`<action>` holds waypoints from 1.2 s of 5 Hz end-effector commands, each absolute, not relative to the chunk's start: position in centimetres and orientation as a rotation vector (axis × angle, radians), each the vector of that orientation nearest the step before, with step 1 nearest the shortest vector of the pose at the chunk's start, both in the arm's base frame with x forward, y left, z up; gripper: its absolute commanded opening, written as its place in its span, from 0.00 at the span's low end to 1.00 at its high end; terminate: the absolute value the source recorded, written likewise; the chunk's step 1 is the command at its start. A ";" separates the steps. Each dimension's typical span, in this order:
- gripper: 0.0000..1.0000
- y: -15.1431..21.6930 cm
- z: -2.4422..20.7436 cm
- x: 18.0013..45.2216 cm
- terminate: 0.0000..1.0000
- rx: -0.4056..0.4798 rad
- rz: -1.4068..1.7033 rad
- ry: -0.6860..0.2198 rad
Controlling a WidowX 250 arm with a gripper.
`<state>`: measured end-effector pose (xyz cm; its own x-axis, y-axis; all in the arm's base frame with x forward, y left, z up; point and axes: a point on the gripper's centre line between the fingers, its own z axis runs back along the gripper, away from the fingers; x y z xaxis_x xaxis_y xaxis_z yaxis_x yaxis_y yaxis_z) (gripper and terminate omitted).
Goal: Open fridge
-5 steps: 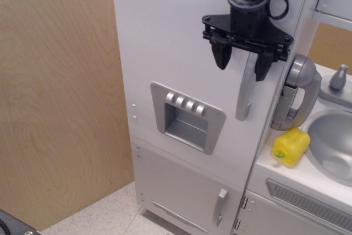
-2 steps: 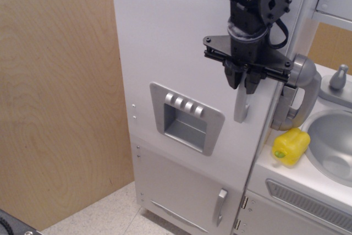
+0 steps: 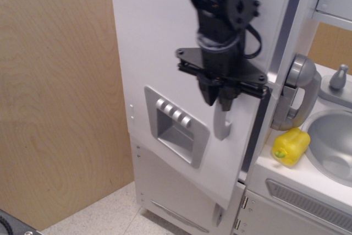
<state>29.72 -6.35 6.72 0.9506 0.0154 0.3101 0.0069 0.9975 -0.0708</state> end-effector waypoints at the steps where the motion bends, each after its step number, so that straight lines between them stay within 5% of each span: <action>1: 1.00 -5.4 9.6 27.0 0.00 -0.018 -0.043 -0.283; 4: 1.00 -13.4 8.5 25.6 0.00 0.008 -0.234 -0.059; 6: 1.00 -17.7 7.5 27.8 0.00 0.001 -0.313 -0.097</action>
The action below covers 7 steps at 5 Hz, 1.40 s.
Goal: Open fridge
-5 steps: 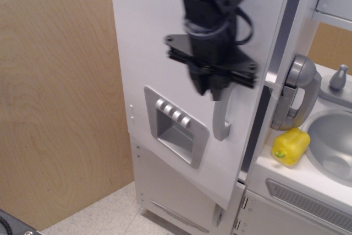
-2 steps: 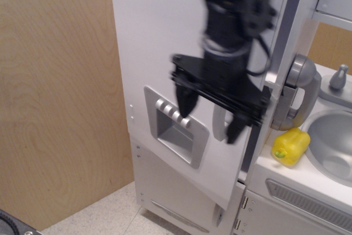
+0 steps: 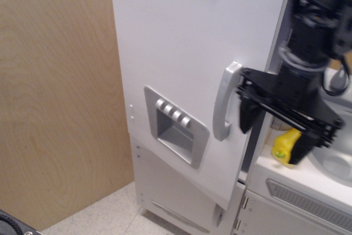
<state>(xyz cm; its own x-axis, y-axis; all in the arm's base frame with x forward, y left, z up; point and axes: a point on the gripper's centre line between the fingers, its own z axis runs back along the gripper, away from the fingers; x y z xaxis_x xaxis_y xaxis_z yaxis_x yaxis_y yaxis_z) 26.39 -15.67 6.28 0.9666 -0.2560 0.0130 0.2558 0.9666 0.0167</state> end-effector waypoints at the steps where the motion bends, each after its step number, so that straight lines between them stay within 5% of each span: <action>1: 1.00 -18.9 7.1 29.0 0.00 0.004 -0.310 -0.109; 3: 1.00 -18.8 7.9 32.3 0.00 -0.003 -0.261 -0.156; 5: 1.00 -14.9 7.7 33.4 0.00 0.076 -0.168 -0.185; 7: 1.00 -10.7 8.4 30.4 0.00 0.142 -0.139 -0.226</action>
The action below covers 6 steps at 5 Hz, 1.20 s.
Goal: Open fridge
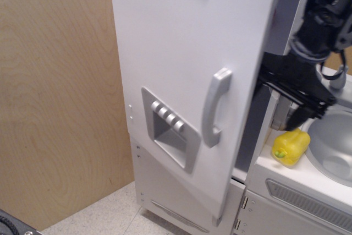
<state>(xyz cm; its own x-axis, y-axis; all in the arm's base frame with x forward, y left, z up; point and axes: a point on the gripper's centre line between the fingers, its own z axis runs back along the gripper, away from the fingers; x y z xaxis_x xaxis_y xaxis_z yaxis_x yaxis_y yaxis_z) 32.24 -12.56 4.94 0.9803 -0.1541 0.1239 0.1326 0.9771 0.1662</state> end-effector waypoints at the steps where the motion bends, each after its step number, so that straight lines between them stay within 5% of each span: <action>1: 1.00 -8.4 9.4 27.6 0.00 0.122 -0.139 -0.229; 3: 1.00 -2.4 9.7 23.8 0.00 0.125 -0.086 -0.257; 6: 1.00 3.0 8.5 23.4 0.00 0.131 0.006 -0.303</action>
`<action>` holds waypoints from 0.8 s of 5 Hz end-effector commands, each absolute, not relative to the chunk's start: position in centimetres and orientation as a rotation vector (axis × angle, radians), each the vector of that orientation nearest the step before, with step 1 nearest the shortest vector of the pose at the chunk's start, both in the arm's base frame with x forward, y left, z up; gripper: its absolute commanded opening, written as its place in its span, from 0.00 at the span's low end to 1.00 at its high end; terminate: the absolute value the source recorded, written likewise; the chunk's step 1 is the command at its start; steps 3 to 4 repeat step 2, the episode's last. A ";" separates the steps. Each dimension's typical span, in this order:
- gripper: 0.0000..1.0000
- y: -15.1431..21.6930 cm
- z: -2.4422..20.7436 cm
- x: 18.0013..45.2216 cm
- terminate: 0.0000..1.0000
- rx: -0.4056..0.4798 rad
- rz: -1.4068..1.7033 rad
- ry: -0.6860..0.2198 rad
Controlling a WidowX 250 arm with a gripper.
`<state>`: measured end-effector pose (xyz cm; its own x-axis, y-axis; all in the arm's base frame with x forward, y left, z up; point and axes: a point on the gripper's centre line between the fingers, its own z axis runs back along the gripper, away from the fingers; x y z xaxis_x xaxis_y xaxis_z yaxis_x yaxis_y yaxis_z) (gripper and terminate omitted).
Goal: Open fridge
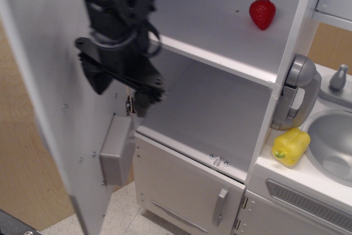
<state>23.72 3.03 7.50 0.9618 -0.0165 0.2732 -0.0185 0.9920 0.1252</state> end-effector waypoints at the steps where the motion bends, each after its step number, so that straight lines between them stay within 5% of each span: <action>1: 1.00 3.0 8.5 23.4 0.00 0.131 0.006 -0.303; 2: 1.00 3.0 8.5 23.4 1.00 0.131 0.006 -0.303; 4: 1.00 3.0 8.5 23.4 1.00 0.131 0.006 -0.303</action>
